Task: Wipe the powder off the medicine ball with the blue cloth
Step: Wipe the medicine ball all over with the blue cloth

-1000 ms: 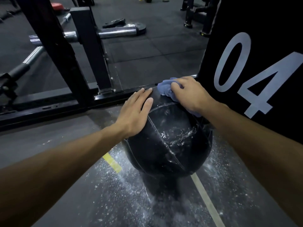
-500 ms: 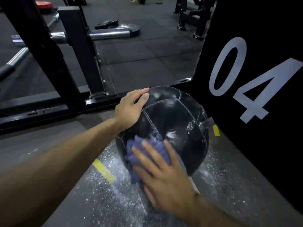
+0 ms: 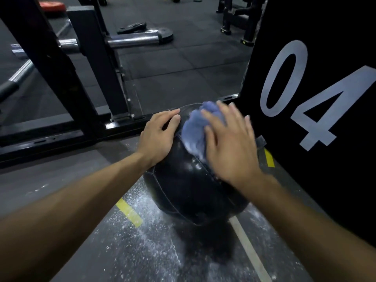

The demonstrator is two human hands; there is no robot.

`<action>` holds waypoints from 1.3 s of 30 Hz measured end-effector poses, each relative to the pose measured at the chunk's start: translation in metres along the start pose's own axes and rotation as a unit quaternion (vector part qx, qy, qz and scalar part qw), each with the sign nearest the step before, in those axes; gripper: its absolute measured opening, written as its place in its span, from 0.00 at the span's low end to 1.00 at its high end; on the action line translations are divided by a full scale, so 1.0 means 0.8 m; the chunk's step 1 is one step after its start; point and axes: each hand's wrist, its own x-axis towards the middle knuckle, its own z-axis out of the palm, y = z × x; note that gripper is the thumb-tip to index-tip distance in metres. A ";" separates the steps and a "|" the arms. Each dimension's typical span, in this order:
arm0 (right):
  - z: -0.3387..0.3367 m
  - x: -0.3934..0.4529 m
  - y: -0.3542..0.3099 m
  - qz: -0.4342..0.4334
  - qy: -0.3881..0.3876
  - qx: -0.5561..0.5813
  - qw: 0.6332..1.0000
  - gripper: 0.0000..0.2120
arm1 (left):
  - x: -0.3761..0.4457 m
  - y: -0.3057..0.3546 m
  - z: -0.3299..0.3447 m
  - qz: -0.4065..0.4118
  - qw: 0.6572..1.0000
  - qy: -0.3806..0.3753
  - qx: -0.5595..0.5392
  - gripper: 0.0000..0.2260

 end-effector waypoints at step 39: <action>0.059 -0.074 0.067 0.384 0.092 0.353 0.848 0.36 | 0.000 0.084 0.023 0.081 0.965 -0.064 0.241 0.26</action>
